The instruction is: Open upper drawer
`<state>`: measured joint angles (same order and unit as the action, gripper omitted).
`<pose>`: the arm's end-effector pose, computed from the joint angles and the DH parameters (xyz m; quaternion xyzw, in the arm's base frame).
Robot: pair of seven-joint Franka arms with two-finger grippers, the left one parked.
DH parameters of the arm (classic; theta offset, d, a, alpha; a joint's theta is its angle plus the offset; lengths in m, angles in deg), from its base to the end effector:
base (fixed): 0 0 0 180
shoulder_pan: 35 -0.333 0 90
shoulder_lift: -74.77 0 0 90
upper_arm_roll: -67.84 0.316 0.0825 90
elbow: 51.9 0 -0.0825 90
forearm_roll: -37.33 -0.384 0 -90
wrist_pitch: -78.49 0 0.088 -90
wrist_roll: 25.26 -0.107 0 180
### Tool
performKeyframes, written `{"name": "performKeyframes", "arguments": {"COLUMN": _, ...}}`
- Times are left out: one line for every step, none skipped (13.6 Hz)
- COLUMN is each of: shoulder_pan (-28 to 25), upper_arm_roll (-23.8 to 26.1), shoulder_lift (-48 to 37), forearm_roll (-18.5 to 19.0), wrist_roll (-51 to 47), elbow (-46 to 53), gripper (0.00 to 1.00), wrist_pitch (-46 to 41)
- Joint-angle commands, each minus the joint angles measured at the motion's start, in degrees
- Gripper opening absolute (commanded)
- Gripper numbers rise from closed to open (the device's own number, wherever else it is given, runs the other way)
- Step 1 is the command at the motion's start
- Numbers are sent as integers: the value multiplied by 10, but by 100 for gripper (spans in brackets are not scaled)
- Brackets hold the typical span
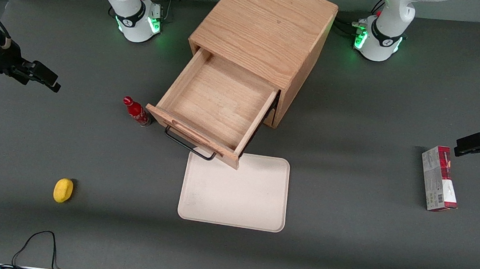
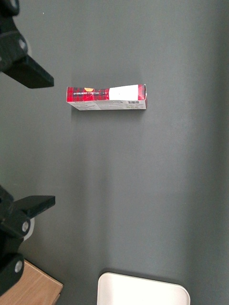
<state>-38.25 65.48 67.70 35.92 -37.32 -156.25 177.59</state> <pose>0.5256 0.0093 0.5858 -0.9949 0.0989 -0.0141 0.0164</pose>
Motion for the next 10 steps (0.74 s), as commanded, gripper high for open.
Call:
{"name": "performKeyframes", "arguments": {"shoulder_pan": -6, "upper_arm_roll": -4, "shoulder_lift": -2, "forearm_roll": 11, "wrist_roll": 11, "elbow": 2, "gripper": 100, "wrist_pitch": -4}}
{"name": "performKeyframes", "arguments": {"shoulder_pan": -8, "upper_arm_roll": -1, "shoulder_lift": 1, "forearm_roll": 13, "wrist_roll": 18, "elbow": 6, "gripper": 100, "wrist_pitch": -6}}
{"name": "performKeyframes", "arguments": {"shoulder_pan": -10, "upper_arm_roll": 1, "shoulder_lift": 5, "forearm_roll": 13, "wrist_roll": 22, "elbow": 11, "gripper": 100, "wrist_pitch": -8}}
{"name": "performKeyframes", "arguments": {"shoulder_pan": -9, "upper_arm_roll": 1, "shoulder_lift": 5, "forearm_roll": 13, "wrist_roll": 24, "elbow": 12, "gripper": 100, "wrist_pitch": -15}}
{"name": "performKeyframes", "arguments": {"shoulder_pan": -9, "upper_arm_roll": 2, "shoulder_lift": 5, "forearm_roll": 13, "wrist_roll": 33, "elbow": 15, "gripper": 100, "wrist_pitch": -30}}
{"name": "performKeyframes", "arguments": {"shoulder_pan": -10, "upper_arm_roll": 2, "shoulder_lift": 6, "forearm_roll": 13, "wrist_roll": 50, "elbow": 25, "gripper": 100, "wrist_pitch": -48}}
{"name": "performKeyframes", "arguments": {"shoulder_pan": -10, "upper_arm_roll": 2, "shoulder_lift": 10, "forearm_roll": 13, "wrist_roll": 57, "elbow": 34, "gripper": 100, "wrist_pitch": -59}}
{"name": "performKeyframes", "arguments": {"shoulder_pan": -9, "upper_arm_roll": 2, "shoulder_lift": 11, "forearm_roll": 13, "wrist_roll": 58, "elbow": 41, "gripper": 100, "wrist_pitch": -66}}
{"name": "performKeyframes", "arguments": {"shoulder_pan": -9, "upper_arm_roll": 2, "shoulder_lift": 15, "forearm_roll": 12, "wrist_roll": 57, "elbow": 46, "gripper": 100, "wrist_pitch": -72}}
{"name": "performKeyframes", "arguments": {"shoulder_pan": -9, "upper_arm_roll": 2, "shoulder_lift": 19, "forearm_roll": 13, "wrist_roll": 57, "elbow": 55, "gripper": 100, "wrist_pitch": -75}}
